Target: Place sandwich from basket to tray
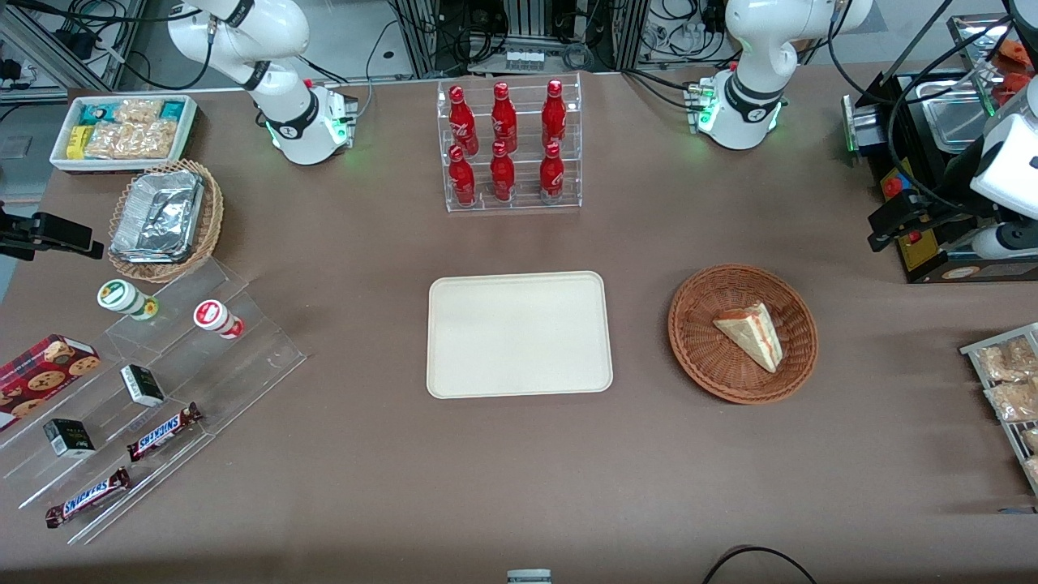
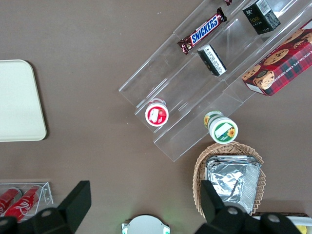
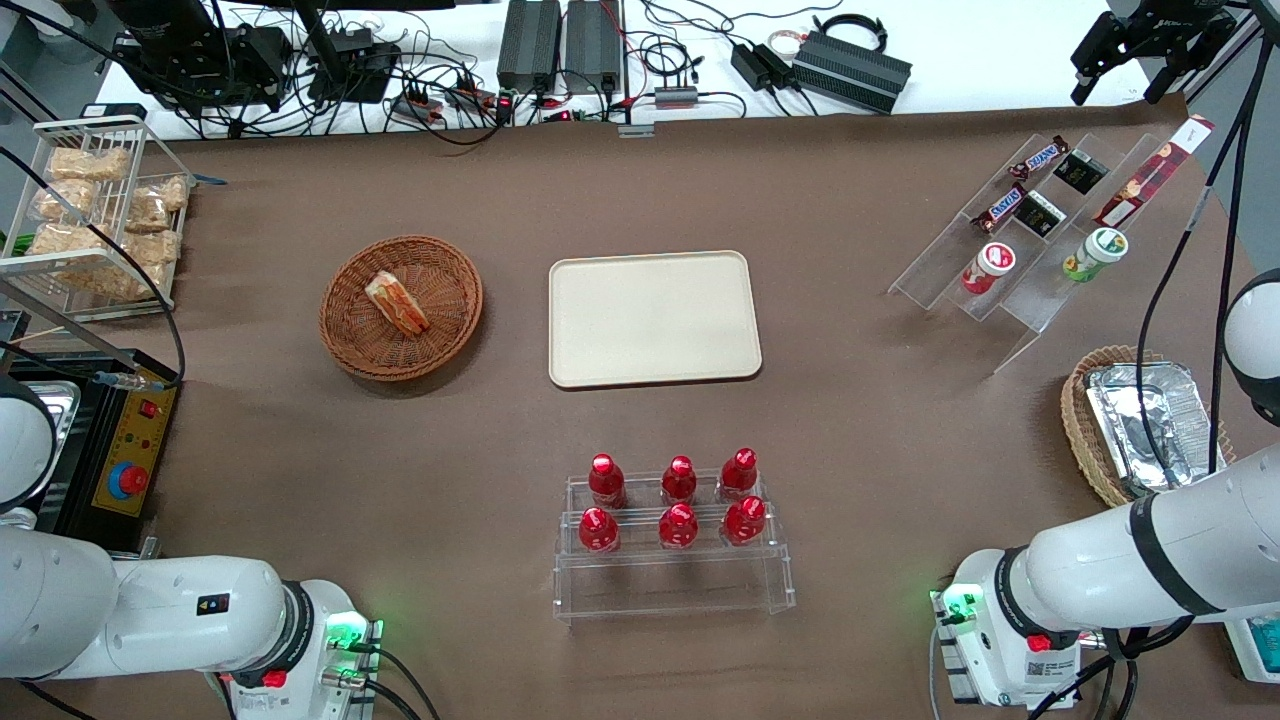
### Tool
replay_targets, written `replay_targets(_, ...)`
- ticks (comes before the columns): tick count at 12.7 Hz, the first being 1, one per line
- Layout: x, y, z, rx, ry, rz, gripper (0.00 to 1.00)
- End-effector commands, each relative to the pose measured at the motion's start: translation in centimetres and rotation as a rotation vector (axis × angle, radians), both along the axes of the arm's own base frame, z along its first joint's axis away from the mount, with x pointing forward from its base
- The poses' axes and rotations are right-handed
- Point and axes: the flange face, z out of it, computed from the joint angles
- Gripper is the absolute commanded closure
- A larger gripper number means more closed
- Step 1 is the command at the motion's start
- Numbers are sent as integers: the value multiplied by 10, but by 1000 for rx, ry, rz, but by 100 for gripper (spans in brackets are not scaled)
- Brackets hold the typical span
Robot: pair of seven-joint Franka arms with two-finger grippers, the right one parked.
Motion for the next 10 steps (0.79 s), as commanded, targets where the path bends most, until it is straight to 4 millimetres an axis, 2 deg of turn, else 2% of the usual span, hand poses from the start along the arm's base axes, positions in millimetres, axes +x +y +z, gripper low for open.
replay_targets(1,-1,7,4,3,28,-120,0)
replay_targets(4,-1,7,5,3,27,-122,0)
replay_targets(6,3,6,-3,8,37,-105,0)
replay_targets(7,4,5,-14,12,52,-102,0)
replay_targets(8,6,4,-33,11,69,-101,0)
replay_targets(10,8,3,-84,11,66,-79,0)
